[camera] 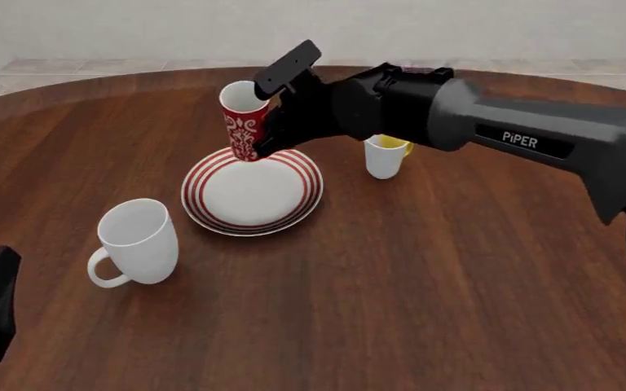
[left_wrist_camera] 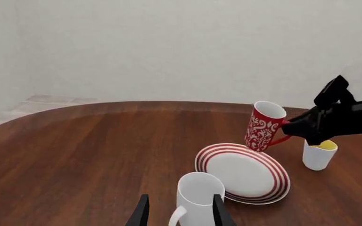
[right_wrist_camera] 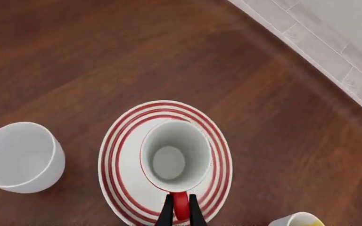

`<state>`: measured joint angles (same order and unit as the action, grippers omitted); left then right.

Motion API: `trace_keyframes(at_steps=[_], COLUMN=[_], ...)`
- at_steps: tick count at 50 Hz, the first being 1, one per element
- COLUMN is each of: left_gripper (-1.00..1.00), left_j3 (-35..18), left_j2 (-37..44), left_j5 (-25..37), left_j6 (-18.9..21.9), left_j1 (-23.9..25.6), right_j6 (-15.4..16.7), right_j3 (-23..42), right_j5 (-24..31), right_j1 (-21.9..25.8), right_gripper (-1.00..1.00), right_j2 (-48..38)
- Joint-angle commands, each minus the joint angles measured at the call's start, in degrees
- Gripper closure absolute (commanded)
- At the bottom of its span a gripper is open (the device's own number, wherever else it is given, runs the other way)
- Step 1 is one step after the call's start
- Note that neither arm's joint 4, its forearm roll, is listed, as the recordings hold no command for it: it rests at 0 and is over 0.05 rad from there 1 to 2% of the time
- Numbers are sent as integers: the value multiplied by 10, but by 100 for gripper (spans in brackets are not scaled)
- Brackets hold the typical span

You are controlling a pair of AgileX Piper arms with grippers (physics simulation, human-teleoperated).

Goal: Pick up the red mug and put it on the plate

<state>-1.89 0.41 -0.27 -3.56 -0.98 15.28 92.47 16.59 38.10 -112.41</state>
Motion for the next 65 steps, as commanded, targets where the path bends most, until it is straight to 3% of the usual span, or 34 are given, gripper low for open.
trace_keyframes(at_steps=[1,65], left_gripper=[-100,-100], left_j3=[0,-1], left_j2=[0,0], left_j5=[-1,0], left_j6=[1,5], left_j1=[0,1], right_j6=[-9,-48], right_j3=[-21,-84], right_j5=[-17,-83], right_j1=[3,22], right_gripper=[100,100], right_j2=[-2,-24])
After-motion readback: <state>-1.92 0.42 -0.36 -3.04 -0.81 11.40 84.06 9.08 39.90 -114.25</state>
